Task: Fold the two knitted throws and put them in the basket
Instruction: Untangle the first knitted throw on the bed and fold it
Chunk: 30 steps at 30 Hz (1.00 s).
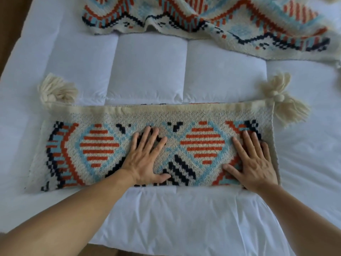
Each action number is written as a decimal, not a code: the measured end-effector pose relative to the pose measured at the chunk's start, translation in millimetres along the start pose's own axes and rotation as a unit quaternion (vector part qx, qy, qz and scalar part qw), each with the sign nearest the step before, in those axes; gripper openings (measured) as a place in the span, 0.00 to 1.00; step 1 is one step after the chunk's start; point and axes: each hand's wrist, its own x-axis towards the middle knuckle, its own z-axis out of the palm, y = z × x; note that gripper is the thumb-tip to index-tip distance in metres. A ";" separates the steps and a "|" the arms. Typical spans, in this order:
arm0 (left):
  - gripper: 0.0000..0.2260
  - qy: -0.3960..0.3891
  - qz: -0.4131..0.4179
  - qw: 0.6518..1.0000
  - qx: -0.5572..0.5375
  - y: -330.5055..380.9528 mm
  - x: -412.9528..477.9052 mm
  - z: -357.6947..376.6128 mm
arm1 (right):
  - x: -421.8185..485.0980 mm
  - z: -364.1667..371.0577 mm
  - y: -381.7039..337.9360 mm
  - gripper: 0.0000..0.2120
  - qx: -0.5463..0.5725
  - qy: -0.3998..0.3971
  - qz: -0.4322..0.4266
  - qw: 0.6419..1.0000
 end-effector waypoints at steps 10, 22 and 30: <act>0.31 0.060 -0.102 0.992 -0.039 -17.6 18.7 -19.4 | 74.7 -40.6 -133.7 0.37 -0.035 0.051 -0.174 0.983; 0.30 0.080 -0.182 0.978 -0.064 -81.4 -16.2 -11.1 | 90.4 -39.4 -215.6 0.36 -0.038 0.048 -0.126 0.990; 0.30 0.023 -0.164 0.985 -0.055 -154.2 -36.1 3.8 | 118.6 -27.2 -275.5 0.36 -0.035 0.014 -0.135 0.990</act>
